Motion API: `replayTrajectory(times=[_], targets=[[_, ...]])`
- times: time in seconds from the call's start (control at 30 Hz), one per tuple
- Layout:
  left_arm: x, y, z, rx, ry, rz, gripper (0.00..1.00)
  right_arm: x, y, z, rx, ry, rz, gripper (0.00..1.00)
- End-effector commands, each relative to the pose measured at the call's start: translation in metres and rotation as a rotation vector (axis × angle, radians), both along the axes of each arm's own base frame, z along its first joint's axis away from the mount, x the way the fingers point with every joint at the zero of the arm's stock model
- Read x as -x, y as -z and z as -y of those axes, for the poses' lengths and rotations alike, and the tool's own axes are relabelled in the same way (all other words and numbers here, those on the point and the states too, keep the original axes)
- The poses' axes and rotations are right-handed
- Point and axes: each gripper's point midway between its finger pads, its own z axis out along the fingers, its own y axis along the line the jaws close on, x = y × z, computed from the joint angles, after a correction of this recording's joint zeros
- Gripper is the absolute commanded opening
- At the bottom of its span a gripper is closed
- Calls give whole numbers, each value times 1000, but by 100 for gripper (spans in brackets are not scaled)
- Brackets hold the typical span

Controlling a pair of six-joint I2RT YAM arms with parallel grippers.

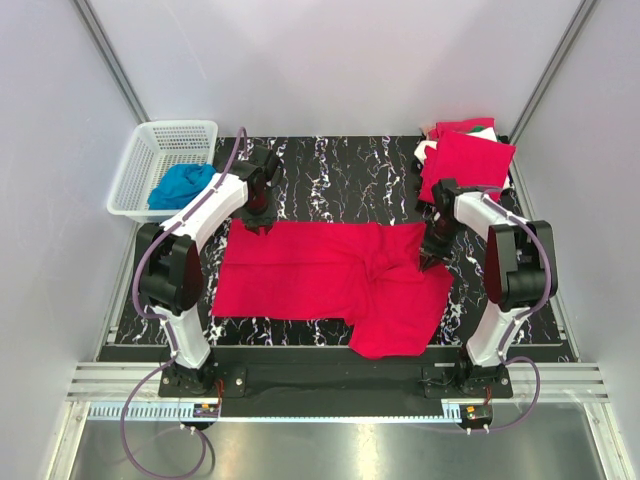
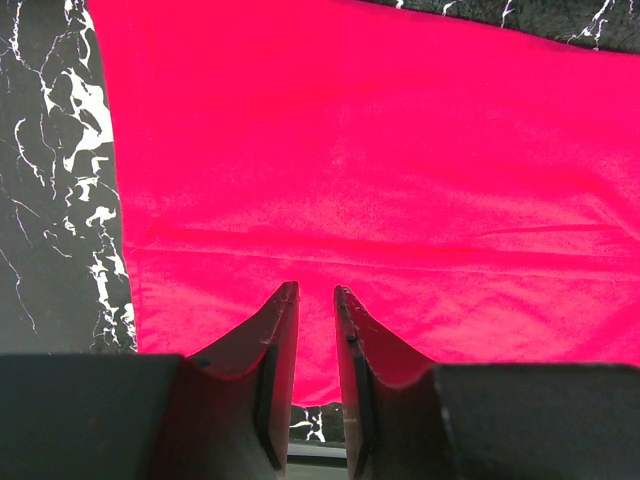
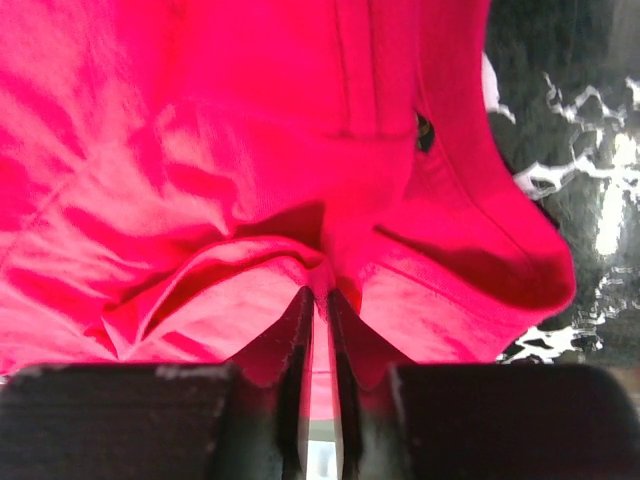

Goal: Fold and stack the t-shirts
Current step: Fold the tshirt

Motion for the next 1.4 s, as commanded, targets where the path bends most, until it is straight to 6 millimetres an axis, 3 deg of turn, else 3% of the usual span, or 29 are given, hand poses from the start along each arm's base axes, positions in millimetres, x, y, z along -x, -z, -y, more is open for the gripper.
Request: replayTrajectory(times=[0.0,0.4,0.47,0.5,0.6,0.8,1.03,1.23,1.37], targets=[[-7,-20,0,5,8,65,26,12,-20,-5,-25,5,22,15],[-11,-22,-1,-5,10,78,25,41,-41,-9,-59,30,-1,19],[-10,-24,-2,-9,10,82,25,50,-38,-8,-55,33,-36,25],[-11,-25,-3,-12,9,87,25,53,-37,-7,-50,36,-48,33],[-9,-26,-5,-17,6,92,25,58,-39,-5,-35,38,-61,35],[-4,-24,-7,-28,14,83,25,20,-60,5,24,36,104,40],[-4,-27,-11,-43,27,92,26,-15,-29,0,18,19,72,39],[-1,-27,-14,-56,35,88,26,-24,-9,1,34,2,34,39],[1,-26,-16,-63,37,82,26,-27,-10,5,57,9,49,38]])
